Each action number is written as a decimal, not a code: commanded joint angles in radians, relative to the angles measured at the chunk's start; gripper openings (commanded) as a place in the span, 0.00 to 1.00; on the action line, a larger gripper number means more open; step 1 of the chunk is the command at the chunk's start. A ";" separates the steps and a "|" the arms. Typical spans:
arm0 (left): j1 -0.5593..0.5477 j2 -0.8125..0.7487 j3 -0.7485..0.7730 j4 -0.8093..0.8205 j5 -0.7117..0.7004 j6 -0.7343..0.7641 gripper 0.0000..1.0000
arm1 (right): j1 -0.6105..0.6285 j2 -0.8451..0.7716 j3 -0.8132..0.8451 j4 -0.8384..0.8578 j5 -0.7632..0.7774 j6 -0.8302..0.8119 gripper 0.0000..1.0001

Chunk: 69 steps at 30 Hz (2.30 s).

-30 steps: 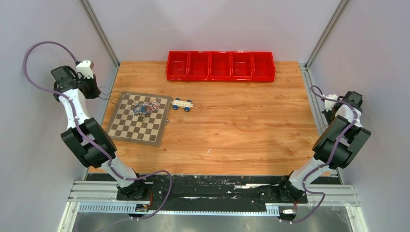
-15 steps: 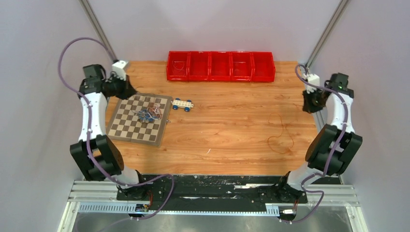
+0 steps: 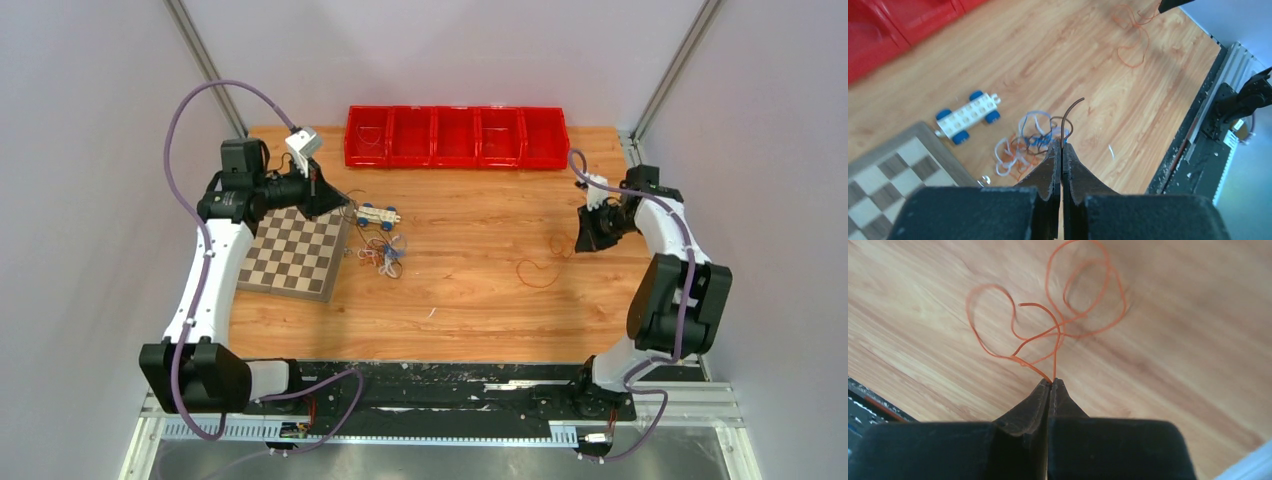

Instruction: Untangle the cables

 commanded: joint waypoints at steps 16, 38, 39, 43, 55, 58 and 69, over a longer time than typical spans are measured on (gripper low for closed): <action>-0.009 0.068 -0.102 0.068 -0.036 -0.070 0.00 | 0.067 0.096 -0.058 0.089 0.168 -0.128 0.88; -0.011 0.085 -0.088 0.071 -0.070 -0.088 0.00 | 0.188 0.231 -0.159 0.407 0.214 -0.376 0.36; -0.010 0.085 -0.089 0.072 -0.075 -0.088 0.00 | 0.189 0.230 -0.160 0.405 0.209 -0.380 0.29; -0.010 0.084 -0.098 0.084 -0.081 -0.092 0.00 | 0.189 0.188 -0.162 0.380 0.169 -0.382 0.00; -0.012 0.078 -0.123 0.109 -0.091 -0.115 0.00 | 0.191 0.072 0.103 0.228 -0.113 -0.045 0.00; -0.010 0.079 -0.126 0.118 -0.098 -0.118 0.00 | 0.200 0.102 0.196 0.229 -0.175 0.065 0.00; -0.010 0.081 -0.146 0.147 -0.125 -0.147 0.00 | 0.220 0.258 0.652 0.275 -0.203 0.370 0.00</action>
